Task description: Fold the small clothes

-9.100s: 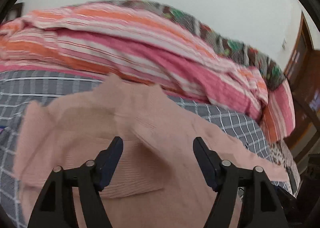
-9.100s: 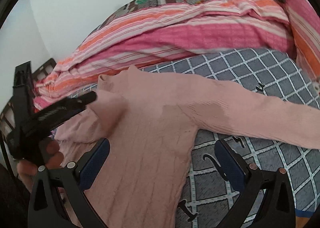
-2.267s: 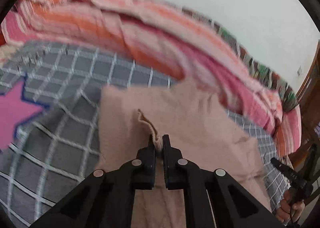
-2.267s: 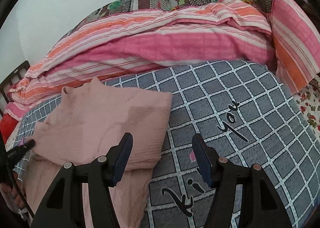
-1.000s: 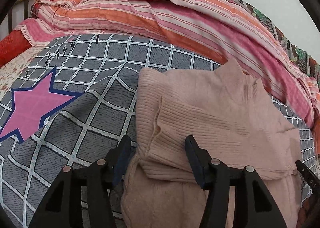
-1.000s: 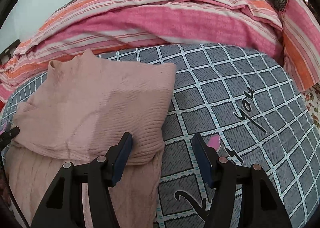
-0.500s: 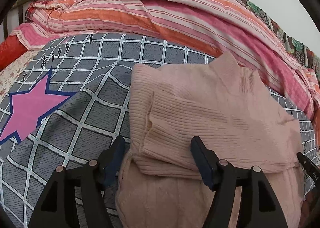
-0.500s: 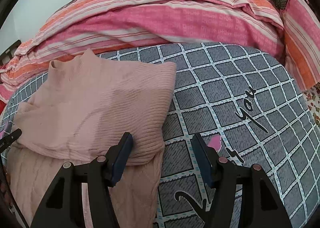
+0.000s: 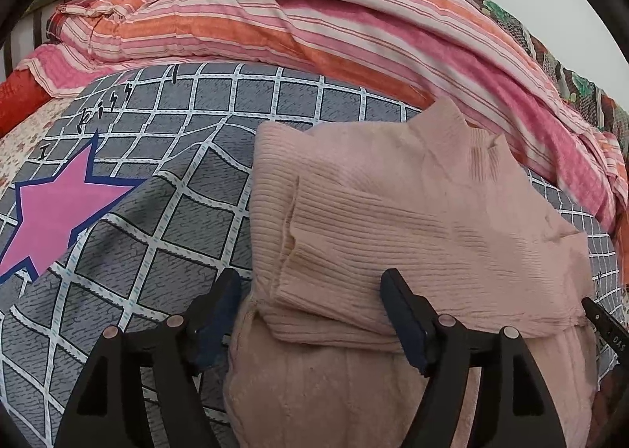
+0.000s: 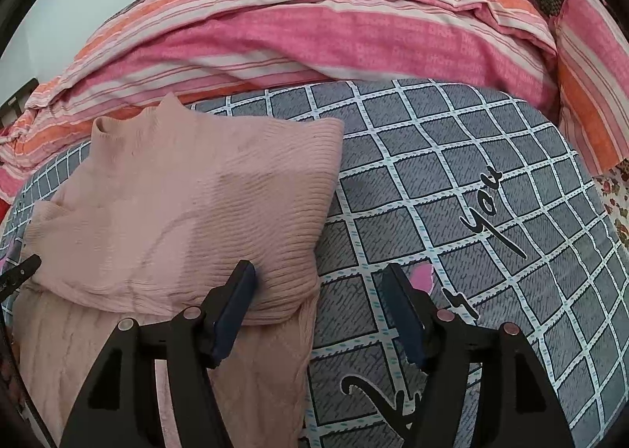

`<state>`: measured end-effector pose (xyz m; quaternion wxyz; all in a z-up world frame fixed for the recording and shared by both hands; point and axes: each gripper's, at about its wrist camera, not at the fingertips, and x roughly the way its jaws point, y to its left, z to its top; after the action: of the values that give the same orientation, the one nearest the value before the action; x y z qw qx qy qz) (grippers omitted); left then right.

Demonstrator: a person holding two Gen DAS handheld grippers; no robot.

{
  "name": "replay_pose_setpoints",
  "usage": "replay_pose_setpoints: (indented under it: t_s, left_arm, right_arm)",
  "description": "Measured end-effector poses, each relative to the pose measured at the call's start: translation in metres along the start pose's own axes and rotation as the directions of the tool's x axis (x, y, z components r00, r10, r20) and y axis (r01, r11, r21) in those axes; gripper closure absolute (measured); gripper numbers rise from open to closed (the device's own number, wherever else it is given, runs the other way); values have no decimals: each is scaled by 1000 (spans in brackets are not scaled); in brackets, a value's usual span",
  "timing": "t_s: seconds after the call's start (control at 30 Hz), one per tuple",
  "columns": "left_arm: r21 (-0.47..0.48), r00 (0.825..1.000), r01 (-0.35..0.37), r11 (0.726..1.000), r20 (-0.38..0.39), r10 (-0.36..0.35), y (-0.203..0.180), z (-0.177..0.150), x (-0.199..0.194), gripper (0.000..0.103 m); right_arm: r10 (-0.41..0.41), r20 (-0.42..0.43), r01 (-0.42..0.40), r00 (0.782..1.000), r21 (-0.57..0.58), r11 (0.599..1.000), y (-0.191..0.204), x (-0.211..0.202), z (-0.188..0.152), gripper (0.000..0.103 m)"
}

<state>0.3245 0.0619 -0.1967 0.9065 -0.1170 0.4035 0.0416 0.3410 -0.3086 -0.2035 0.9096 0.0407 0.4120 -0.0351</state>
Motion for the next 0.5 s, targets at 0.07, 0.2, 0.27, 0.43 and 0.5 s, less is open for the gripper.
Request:
replay_pose_setpoints:
  t_s: [0.07,0.2,0.27,0.43,0.5]
  left_arm:
    - [1,1000,1,1000,-1,-1,0,0,0,30]
    - [0,1000,1,1000,-1,-1,0,0,0,29]
    - [0,1000,3,1000,-2,-3,0,-1,0,28]
    - [-1,1000,6,1000,-3,-6,0,-1,0,28]
    - [-1,1000,5,1000,-3,-5,0,-1,0,27]
  right_arm:
    - [0,0,0,1000,0,1000,0,0,0,37]
    - [0,-1,0,1000,0,1000,0,0,0,37]
    - [0,-1,0,1000,0,1000,0,0,0,36]
    - [-1,-2,1,1000,0,1000,0,0,0,36]
    - [-1,-2,1,1000,0,1000,0,0,0,36]
